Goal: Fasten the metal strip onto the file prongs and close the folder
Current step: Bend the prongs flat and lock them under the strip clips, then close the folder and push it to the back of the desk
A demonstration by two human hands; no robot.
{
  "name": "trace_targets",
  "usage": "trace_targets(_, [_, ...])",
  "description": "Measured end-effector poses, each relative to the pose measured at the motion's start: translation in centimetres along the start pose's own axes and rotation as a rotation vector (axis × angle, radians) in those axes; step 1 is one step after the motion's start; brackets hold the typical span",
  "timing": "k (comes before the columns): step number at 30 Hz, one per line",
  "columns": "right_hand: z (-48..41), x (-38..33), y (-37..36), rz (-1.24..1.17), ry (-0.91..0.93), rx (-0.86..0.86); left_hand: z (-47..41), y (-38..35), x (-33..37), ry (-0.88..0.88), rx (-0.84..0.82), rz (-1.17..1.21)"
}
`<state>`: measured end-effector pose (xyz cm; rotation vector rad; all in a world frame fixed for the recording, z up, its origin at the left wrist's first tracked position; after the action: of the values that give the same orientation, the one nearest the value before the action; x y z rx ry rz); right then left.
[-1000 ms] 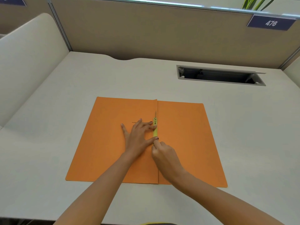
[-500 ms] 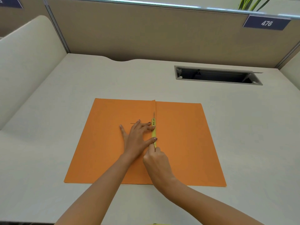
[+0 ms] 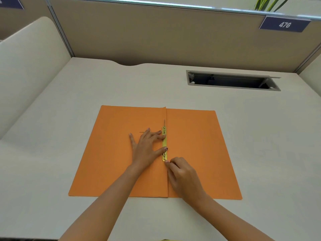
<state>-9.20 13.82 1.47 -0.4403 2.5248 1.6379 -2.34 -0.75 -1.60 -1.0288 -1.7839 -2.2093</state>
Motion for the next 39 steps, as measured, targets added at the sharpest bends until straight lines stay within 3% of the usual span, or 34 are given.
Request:
trace_targets(5, [0.2, 0.6, -0.6, -0.219, -0.219, 0.102, 0.0, -0.1, -0.1, 0.021, -0.062, 0.037])
trace_targets(8, [-0.3, 1.0, -0.9, -0.304, -0.323, 0.170, 0.2, 0.7, -0.1, 0.054, -0.118, 0.191])
trace_targets(11, [-0.6, 1.1, -1.3, -0.308, -0.349, 0.167, 1.0, 3.5, -1.0, 0.125, 0.026, 0.380])
trace_targets(15, [-0.6, 1.7, -1.7, -0.318, -0.347, 0.144, 2.8, 7.4, -5.3, 0.449, 0.311, 0.083])
trace_targets(19, [-0.5, 2.1, -1.7, -0.355, -0.344, 0.157, 4.9, 9.8, -9.4, 0.793, 0.272, -0.063])
trace_targets(28, [-0.6, 2.1, -1.6, -0.353, -0.340, 0.192, 6.9, 11.6, -12.2, 0.886, 0.293, 0.010])
trace_targets(34, [-0.4, 2.3, -1.5, -0.379, -0.339, 0.187, 6.8, 14.7, -13.9, 0.803, 0.273, 0.400])
trace_targets(39, [-0.3, 2.9, -1.7, -0.433, -0.392, 0.209, 6.9, 17.5, -13.0, 0.664, -0.118, 1.012])
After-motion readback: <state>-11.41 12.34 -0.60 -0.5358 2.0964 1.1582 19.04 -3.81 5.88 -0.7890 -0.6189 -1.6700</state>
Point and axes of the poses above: each hand's wrist, its own z-axis away from the middle knuckle, its own y-axis out of the back of the hand, x = y × z, the point moved 5 cm from there along -z, towards the middle knuckle, and after that the axes turned 14 degrees about y, right-handed, at the moved point
